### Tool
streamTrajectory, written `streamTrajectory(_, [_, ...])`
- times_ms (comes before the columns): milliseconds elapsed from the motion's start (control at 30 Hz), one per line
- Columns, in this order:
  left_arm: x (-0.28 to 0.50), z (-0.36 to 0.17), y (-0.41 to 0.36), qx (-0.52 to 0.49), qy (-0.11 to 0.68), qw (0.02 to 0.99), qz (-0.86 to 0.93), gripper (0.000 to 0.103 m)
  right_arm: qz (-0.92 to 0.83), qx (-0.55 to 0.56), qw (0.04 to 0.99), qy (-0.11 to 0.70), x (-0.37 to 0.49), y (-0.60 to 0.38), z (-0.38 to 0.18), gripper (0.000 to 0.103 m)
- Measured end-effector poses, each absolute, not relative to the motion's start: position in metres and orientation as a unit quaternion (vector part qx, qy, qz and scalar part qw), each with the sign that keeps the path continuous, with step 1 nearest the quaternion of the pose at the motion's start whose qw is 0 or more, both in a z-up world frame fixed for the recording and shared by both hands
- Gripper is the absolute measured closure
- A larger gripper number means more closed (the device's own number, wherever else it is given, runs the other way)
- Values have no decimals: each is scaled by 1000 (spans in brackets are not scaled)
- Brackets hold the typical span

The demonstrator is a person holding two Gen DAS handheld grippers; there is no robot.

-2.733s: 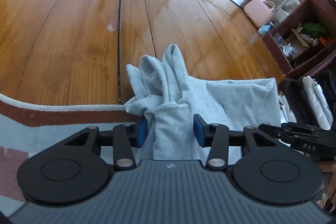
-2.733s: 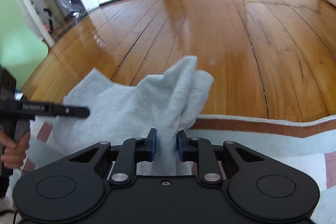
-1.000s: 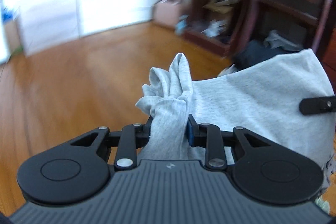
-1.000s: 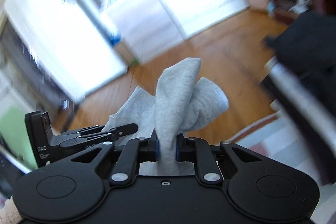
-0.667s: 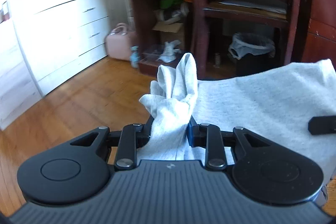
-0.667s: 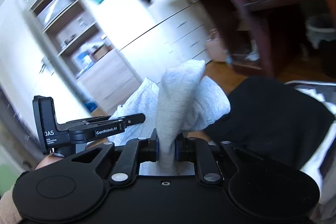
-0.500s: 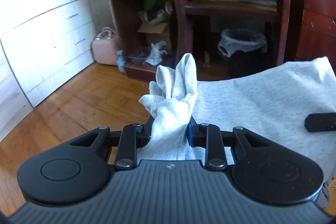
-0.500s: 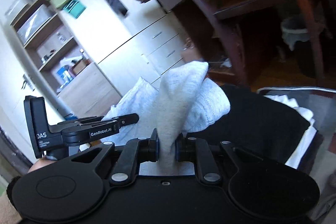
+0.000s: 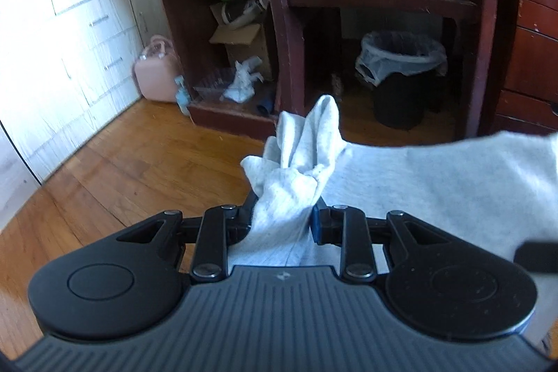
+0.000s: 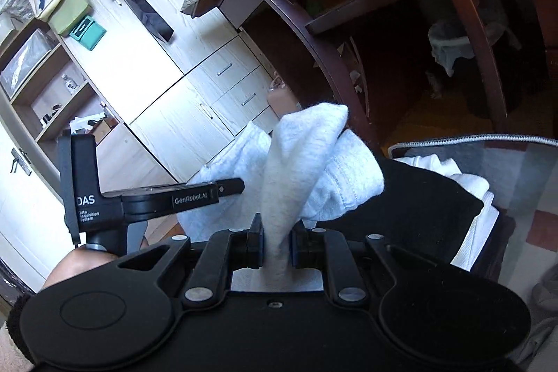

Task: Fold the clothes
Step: 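Lift the folded shirt with both grippers and carry it onto the clothes stack, then open both grippers and release the shirt on the stack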

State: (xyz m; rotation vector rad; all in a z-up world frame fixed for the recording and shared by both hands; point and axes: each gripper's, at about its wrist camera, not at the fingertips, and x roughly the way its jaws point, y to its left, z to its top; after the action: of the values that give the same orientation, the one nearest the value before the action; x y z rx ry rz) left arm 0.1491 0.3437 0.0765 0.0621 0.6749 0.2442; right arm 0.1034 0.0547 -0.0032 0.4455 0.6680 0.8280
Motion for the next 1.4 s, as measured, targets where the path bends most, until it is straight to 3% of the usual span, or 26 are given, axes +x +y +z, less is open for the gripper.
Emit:
streamTrajectory(133, [173,67,346,28,339,934,105,76,369,170,863,300,104,66,-4,86])
streamTrajectory(300, [193,20,337,28,377,917,130,71,303,119,888,324,118,69,-29,86])
streamTrajectory(467, [193,10,336,41,372,917,139,69,290,105,886,345,126,67,-50,84])
streamTrajectory(600, [192,13,340,36,380,914,135,70,280,90,892,344,127,65,-55,64])
streamTrajectory(733, [196,11,344,31,385,913,131,70,297,150,873,356,146,44,-64,45])
streamTrajectory(900, [201,6,348,34,378,914,141,69,326,181,855,360,174,49,-76,48])
streamTrajectory(933, [202,4,347,40,375,915,145,69,331,183,857,351,175,52,-77,75])
streamTrajectory(1000, [205,4,347,50,368,916,150,70,349,205,856,321,170,52,-72,85])
streamTrajectory(1100, [211,8,345,62,354,920,158,73,372,262,840,296,155,45,-62,86])
streamTrajectory(1200, [217,8,341,99,349,917,165,74,333,289,827,348,162,44,-77,86])
streamTrajectory(1267, [218,7,337,126,350,914,160,72,296,289,825,386,169,45,-88,84])
streamTrajectory(1333, [216,11,332,146,343,915,156,72,290,251,844,374,166,41,-88,73])
streamTrajectory(1400, [208,23,328,159,323,919,162,71,284,209,868,350,156,36,-81,70])
